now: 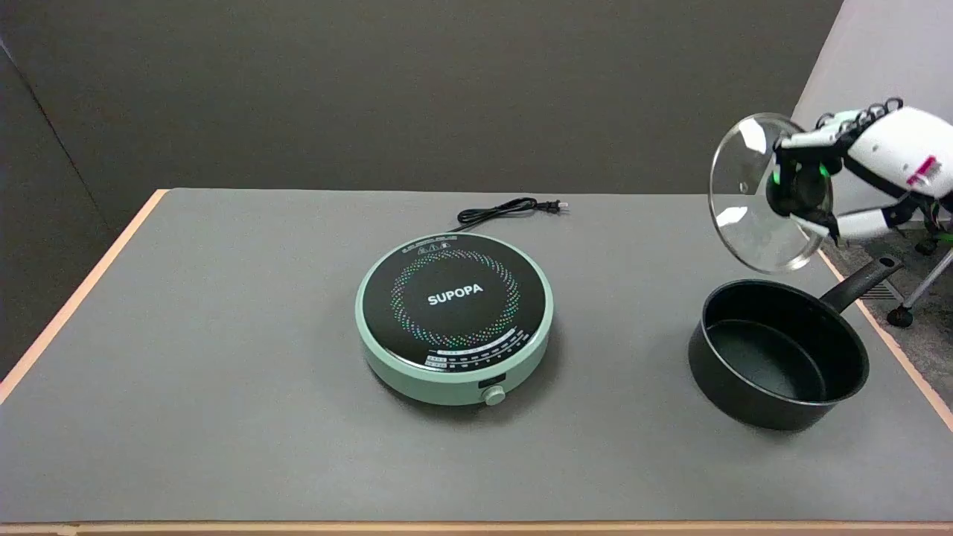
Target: Place the pot lid onto the table.
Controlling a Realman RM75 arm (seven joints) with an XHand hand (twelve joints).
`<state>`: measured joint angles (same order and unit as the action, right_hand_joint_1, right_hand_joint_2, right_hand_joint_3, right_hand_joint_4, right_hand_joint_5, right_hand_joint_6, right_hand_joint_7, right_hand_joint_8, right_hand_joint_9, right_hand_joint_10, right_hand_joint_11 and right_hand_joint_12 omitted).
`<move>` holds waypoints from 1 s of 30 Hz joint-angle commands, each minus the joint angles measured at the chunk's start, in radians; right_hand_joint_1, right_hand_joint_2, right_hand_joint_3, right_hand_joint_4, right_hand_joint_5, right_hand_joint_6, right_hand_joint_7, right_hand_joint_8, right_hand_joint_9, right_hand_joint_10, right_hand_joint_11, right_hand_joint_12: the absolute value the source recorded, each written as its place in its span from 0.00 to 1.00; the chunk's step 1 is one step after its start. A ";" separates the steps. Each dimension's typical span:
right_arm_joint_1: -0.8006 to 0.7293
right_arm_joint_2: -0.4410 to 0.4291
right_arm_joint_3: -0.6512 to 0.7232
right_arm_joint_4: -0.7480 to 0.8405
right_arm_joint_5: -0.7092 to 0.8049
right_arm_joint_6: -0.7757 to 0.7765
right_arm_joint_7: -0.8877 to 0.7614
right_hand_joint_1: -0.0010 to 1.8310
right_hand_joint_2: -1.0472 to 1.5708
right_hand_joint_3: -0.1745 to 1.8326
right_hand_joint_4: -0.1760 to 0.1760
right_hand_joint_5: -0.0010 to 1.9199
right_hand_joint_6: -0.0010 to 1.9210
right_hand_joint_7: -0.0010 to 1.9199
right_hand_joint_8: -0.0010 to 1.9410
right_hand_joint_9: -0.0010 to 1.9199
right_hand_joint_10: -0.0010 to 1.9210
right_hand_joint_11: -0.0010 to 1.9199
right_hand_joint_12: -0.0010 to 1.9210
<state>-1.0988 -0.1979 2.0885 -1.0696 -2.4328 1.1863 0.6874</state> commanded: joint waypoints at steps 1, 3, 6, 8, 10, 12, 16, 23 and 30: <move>0.271 0.003 0.039 -0.218 0.015 -0.374 0.029 0.75 0.68 0.51 1.00 0.33 0.77 0.49 0.69 0.44 0.89 0.35 0.72; 0.309 -0.010 0.032 -0.258 0.014 -0.432 0.022 0.75 0.68 0.51 1.00 0.33 0.77 0.49 0.69 0.44 0.89 0.35 0.73; 0.362 -0.029 0.019 -0.341 0.001 -0.526 0.019 0.75 0.68 0.51 1.00 0.33 0.77 0.49 0.69 0.44 0.89 0.35 0.72; 0.409 -0.040 -0.008 -0.391 -0.033 -0.582 0.019 0.75 0.67 0.51 1.00 0.33 0.77 0.50 0.69 0.44 0.89 0.36 0.72; 0.472 -0.044 -0.062 -0.429 -0.039 -0.639 0.019 0.75 0.67 0.51 1.00 0.34 0.77 0.50 0.69 0.44 0.89 0.36 0.70; 0.527 -0.043 -0.109 -0.451 -0.039 -0.678 0.025 0.75 0.67 0.52 1.00 0.34 0.77 0.50 0.69 0.44 0.89 0.37 0.70; 0.648 -0.047 -0.194 -0.485 -0.038 -0.758 0.029 0.75 0.67 0.52 1.00 0.34 0.77 0.50 0.69 0.44 0.89 0.37 0.70; 0.883 -0.069 -0.372 -0.485 -0.025 -0.885 0.022 0.75 0.67 0.52 1.00 0.34 0.78 0.50 0.69 0.44 0.89 0.37 0.71; 0.884 -0.058 -0.343 -0.458 -0.015 -0.990 0.028 0.75 0.67 0.52 1.00 0.33 0.78 0.50 0.69 0.44 0.89 0.37 0.73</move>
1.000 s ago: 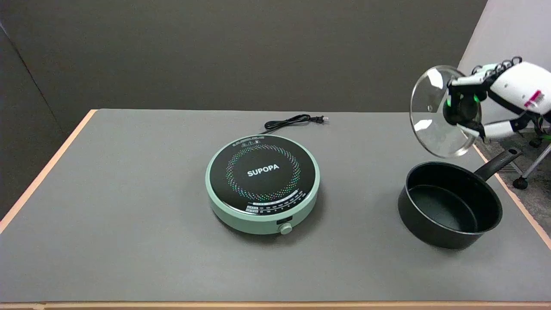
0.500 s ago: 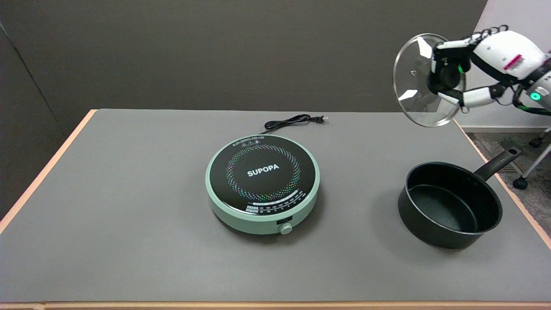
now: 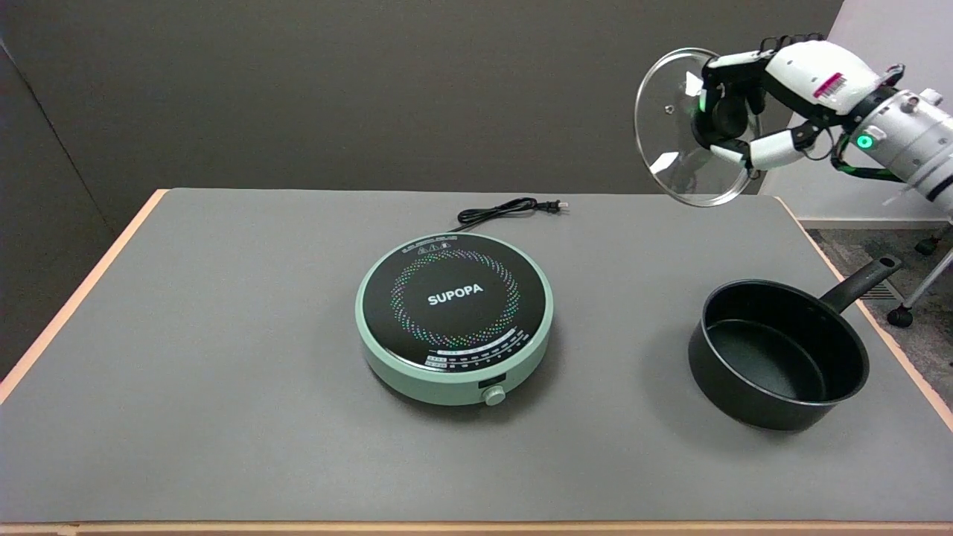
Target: Place the pot lid onto the table.
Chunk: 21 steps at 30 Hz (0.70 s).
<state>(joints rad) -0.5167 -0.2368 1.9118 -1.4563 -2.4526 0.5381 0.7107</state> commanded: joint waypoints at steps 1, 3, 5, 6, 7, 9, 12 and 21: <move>0.302 -0.019 -0.164 -0.067 0.004 -0.355 0.006 0.75 0.67 0.52 1.00 0.34 0.78 0.50 0.69 0.44 0.89 0.37 0.73; 0.302 -0.016 -0.157 -0.063 0.004 -0.398 0.006 0.75 0.67 0.53 1.00 0.34 0.78 0.50 0.69 0.44 0.89 0.38 0.72; 0.302 -0.016 -0.147 -0.061 0.013 -0.434 0.007 0.76 0.67 0.53 1.00 0.34 0.77 0.50 0.69 0.45 0.89 0.38 0.72; 0.302 -0.016 -0.141 -0.058 0.026 -0.448 0.009 0.76 0.67 0.53 1.00 0.34 0.78 0.50 0.69 0.45 0.89 0.38 0.72; 0.302 -0.017 -0.133 -0.050 0.051 -0.460 0.014 0.76 0.67 0.53 1.00 0.34 0.78 0.50 0.69 0.45 0.89 0.38 0.72; 0.302 -0.020 -0.123 -0.022 0.125 -0.467 0.018 0.75 0.67 0.53 1.00 0.34 0.78 0.50 0.69 0.44 0.89 0.38 0.73; 0.302 -0.023 -0.110 0.035 0.262 -0.456 0.018 0.75 0.67 0.52 1.00 0.33 0.77 0.49 0.70 0.44 0.90 0.37 0.75; 0.302 -0.019 -0.103 0.128 0.694 -0.488 0.018 0.75 0.69 0.51 1.00 0.29 0.78 0.46 0.74 0.41 0.95 0.33 0.84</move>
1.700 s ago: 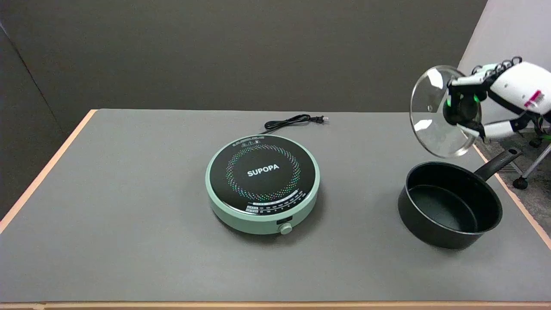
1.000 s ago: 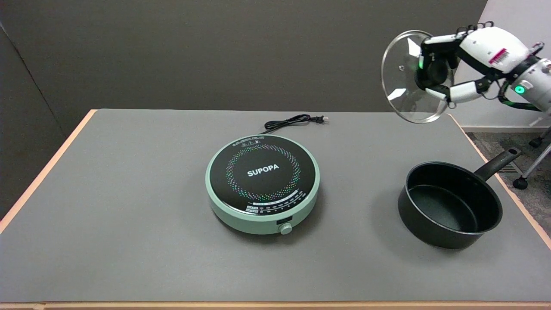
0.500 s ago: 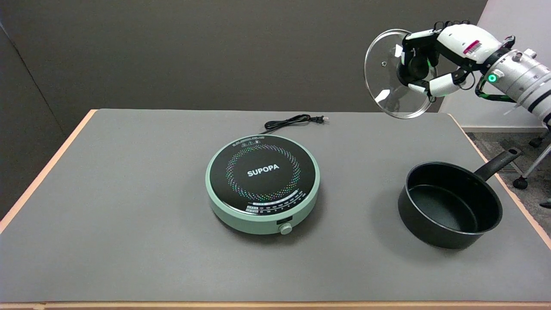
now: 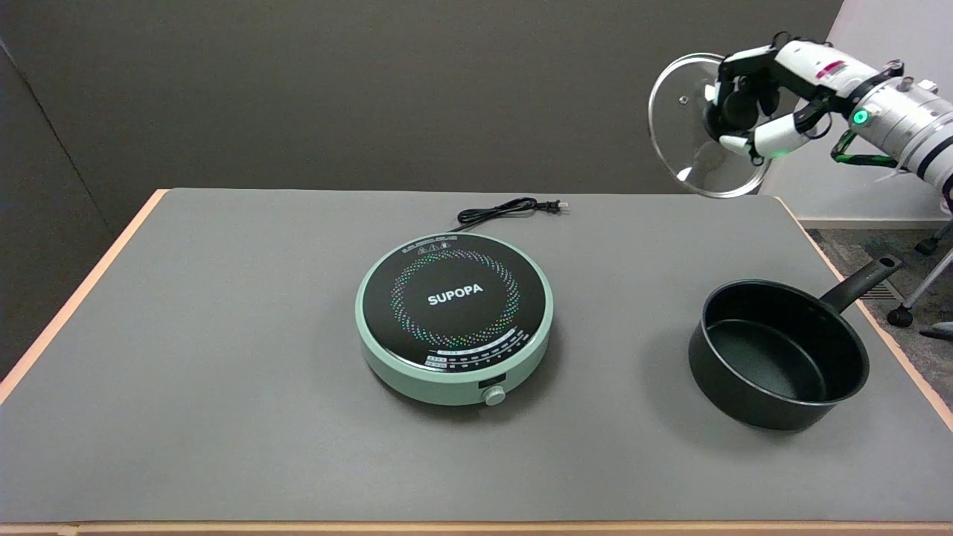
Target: Place the pot lid onto the table.
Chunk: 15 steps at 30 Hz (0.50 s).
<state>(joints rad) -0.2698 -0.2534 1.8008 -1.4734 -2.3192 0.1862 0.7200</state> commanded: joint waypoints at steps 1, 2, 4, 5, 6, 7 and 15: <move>0.055 -0.001 0.002 0.153 0.610 -0.149 0.009 0.74 0.70 0.50 1.00 0.29 0.78 0.46 0.75 0.41 0.95 0.33 0.85; 0.054 -0.001 -0.006 0.164 0.677 -0.155 0.009 0.74 0.71 0.47 1.00 0.29 0.77 0.45 0.74 0.41 0.95 0.32 0.86; 0.054 -0.002 -0.022 0.174 0.751 -0.152 0.009 0.74 0.73 0.42 1.00 0.29 0.76 0.43 0.74 0.40 0.96 0.32 0.88; 0.054 -0.003 -0.028 0.175 0.775 -0.149 0.005 0.74 0.73 0.42 1.00 0.29 0.76 0.43 0.74 0.40 0.96 0.31 0.89; 0.054 -0.004 -0.030 0.172 0.780 -0.149 0.002 0.74 0.74 0.42 1.00 0.29 0.75 0.43 0.74 0.40 0.97 0.31 0.89; 0.054 -0.004 -0.030 0.165 0.776 -0.149 0.001 0.74 0.74 0.41 1.00 0.29 0.75 0.43 0.75 0.39 0.97 0.30 0.90; 0.054 0.007 -0.021 0.109 0.770 -0.142 -0.001 0.73 0.74 0.41 1.00 0.29 0.75 0.42 0.75 0.38 0.98 0.28 0.91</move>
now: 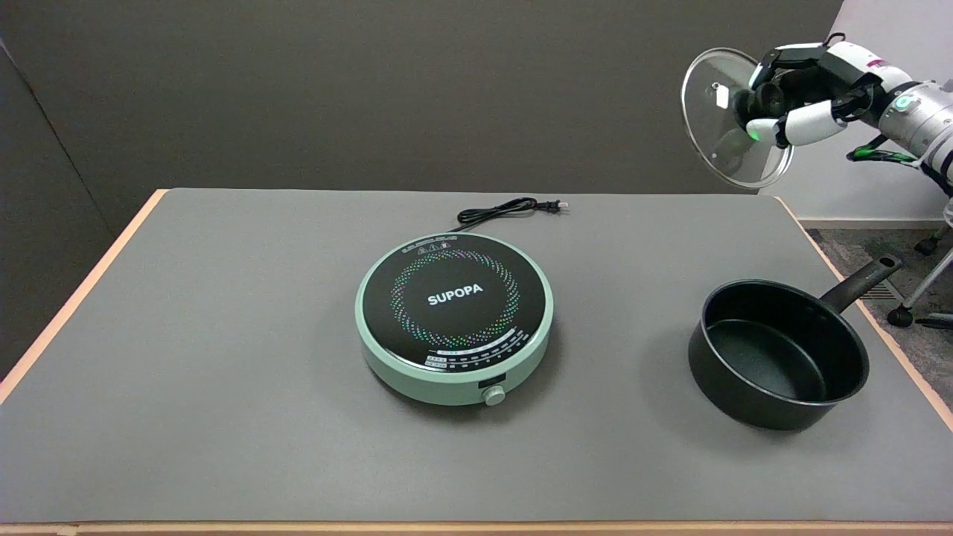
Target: Place the pot lid onto the table.
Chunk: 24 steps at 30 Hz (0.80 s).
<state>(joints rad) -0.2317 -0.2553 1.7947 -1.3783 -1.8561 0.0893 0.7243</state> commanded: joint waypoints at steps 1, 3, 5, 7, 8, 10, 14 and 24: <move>0.016 0.009 -0.018 0.012 0.307 -0.045 -0.005 0.73 0.74 0.41 1.00 0.29 0.75 0.42 0.75 0.38 0.98 0.28 0.91; 0.016 0.011 -0.022 0.011 0.307 -0.045 -0.005 0.73 0.74 0.40 1.00 0.29 0.75 0.42 0.75 0.38 0.98 0.28 0.91; 0.016 0.007 -0.023 0.003 0.307 -0.046 -0.005 0.73 0.74 0.40 1.00 0.29 0.75 0.42 0.75 0.38 0.98 0.28 0.91; 0.016 0.001 -0.027 -0.007 0.307 -0.046 -0.005 0.73 0.74 0.40 1.00 0.29 0.75 0.42 0.75 0.38 0.98 0.28 0.91; 0.016 0.000 -0.029 -0.011 0.309 -0.046 -0.005 0.73 0.74 0.40 1.00 0.29 0.75 0.42 0.75 0.38 0.98 0.28 0.90; 0.016 -0.003 -0.034 -0.020 0.310 -0.045 -0.005 0.73 0.74 0.40 1.00 0.29 0.75 0.42 0.75 0.38 0.98 0.28 0.90; 0.016 -0.003 -0.036 -0.030 0.307 -0.037 -0.005 0.73 0.74 0.40 1.00 0.29 0.75 0.42 0.75 0.38 0.98 0.28 0.90; 0.016 -0.015 -0.035 -0.032 0.315 0.017 -0.005 0.73 0.74 0.40 1.00 0.29 0.74 0.42 0.75 0.38 0.98 0.28 0.90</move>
<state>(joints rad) -0.2178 -0.2574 1.7670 -1.3958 -1.5869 0.0568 0.7202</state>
